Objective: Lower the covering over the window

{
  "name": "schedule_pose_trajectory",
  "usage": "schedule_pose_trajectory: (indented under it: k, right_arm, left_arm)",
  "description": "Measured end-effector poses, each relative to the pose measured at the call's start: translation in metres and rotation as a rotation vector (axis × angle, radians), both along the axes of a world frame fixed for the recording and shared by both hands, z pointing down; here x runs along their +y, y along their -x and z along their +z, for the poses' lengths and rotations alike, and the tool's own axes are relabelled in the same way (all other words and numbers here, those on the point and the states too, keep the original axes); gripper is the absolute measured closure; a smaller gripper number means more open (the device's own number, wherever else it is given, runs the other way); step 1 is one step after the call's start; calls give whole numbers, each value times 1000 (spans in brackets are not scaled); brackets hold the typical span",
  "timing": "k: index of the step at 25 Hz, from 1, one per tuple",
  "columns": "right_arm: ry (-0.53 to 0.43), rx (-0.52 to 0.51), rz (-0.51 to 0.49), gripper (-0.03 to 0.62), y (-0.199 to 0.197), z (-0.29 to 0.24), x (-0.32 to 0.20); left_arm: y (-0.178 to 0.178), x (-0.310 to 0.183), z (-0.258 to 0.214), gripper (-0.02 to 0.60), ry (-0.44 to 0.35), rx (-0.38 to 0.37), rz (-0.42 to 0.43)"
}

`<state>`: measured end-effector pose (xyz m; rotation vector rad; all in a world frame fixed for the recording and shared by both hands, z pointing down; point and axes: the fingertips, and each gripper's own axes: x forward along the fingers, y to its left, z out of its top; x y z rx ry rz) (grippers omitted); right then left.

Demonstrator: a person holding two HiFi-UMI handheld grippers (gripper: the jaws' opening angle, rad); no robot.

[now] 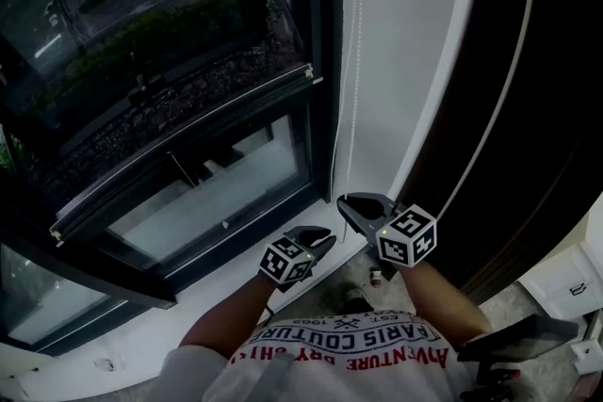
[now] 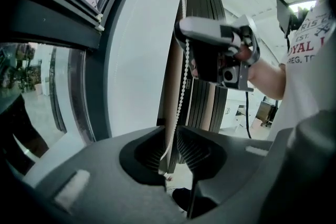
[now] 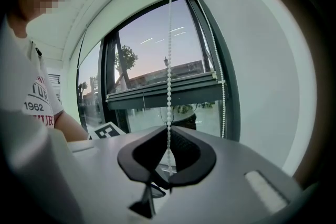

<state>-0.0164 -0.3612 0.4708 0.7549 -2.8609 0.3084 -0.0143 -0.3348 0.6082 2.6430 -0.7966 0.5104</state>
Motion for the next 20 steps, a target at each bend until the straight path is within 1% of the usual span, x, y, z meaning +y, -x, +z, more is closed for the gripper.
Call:
schedule_pose_trajectory:
  k: [3,5,9,14,16,18,20]
  right_arm:
    - [5,-4,-1,577,-3,1,-4]
    - [11,-15,1,577,-6,2,-6]
    - [10,-27,1,577,-7,2,-12]
    - [19,-26,-21,577,-8,4,-20]
    - [21,-17,-31,577,-7,5,-22]
    - [23,-12,-39,577,-4,6,-21]
    - [25,-11,-48,577,0,7,-19]
  left_arm:
    - [10,-3,-30,508,-18,27,40]
    - [16,-9,-63,506,-56,72,48]
    - [21,-35,-156,506,-163,184,51]
    - [5,-64,-280,508,-272,312,112]
    - [-1,-73,-318,506,-328,333,114]
    - [-1,-82,-345,506,-382,329,94]
    - [-1,-87,-363,506,-403,335,88]
